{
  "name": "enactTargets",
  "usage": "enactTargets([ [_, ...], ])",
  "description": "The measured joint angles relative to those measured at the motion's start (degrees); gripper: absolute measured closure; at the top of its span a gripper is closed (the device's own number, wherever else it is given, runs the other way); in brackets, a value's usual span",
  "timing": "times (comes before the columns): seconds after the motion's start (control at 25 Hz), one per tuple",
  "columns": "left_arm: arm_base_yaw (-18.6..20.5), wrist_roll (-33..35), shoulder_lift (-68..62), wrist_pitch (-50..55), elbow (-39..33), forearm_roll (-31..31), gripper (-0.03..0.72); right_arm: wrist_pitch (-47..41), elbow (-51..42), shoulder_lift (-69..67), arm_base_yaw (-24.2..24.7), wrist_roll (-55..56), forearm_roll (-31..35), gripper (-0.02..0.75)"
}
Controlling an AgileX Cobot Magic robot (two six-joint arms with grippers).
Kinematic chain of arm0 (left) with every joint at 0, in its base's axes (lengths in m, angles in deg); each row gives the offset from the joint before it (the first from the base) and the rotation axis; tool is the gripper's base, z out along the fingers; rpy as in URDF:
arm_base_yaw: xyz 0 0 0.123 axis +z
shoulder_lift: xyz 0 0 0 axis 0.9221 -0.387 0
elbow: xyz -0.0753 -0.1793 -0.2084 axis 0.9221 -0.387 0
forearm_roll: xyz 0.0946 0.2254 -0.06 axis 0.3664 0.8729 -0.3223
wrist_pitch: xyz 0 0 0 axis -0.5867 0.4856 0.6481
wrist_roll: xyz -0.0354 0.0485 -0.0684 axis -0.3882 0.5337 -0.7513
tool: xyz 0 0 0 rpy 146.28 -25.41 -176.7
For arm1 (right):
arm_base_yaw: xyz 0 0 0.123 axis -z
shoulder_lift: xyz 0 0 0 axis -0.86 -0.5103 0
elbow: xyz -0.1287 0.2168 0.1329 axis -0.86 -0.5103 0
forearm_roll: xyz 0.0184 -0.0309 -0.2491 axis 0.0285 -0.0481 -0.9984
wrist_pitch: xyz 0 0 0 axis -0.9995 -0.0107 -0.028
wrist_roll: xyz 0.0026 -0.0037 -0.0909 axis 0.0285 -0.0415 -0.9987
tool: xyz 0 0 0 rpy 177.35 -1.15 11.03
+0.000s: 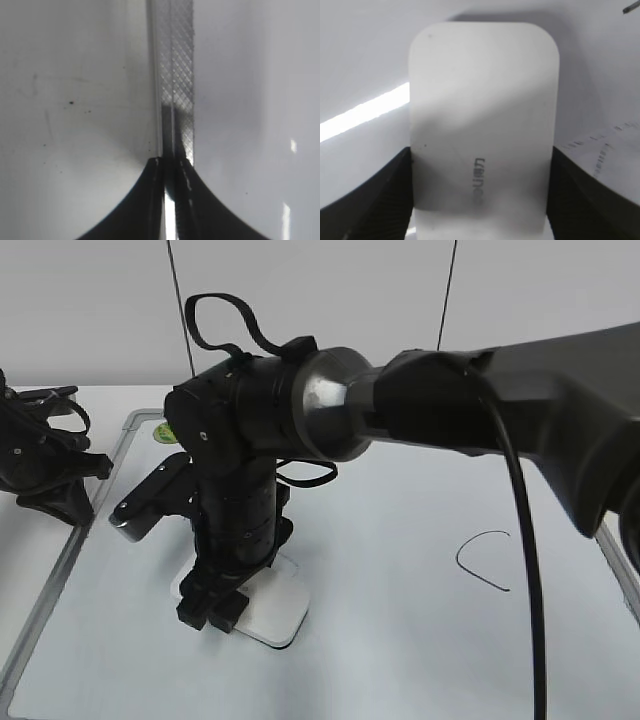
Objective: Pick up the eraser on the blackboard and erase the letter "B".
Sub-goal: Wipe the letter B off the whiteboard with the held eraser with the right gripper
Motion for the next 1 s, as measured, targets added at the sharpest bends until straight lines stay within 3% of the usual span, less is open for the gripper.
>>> enactTargets([
  [0.52, 0.0, 0.0, 0.0, 0.0, 0.0, 0.0, 0.663, 0.0, 0.0, -0.1, 2.1, 0.9, 1.6, 0.207],
  [0.76, 0.0, 0.0, 0.0, 0.0, 0.0, 0.0, 0.663, -0.1, 0.0, -0.1, 7.4, 2.8, 1.6, 0.207],
  [1.0, 0.0, 0.0, 0.0, 0.0, 0.0, 0.0, 0.663, 0.0, 0.3, -0.1, 13.5, 6.7, -3.9, 0.207],
])
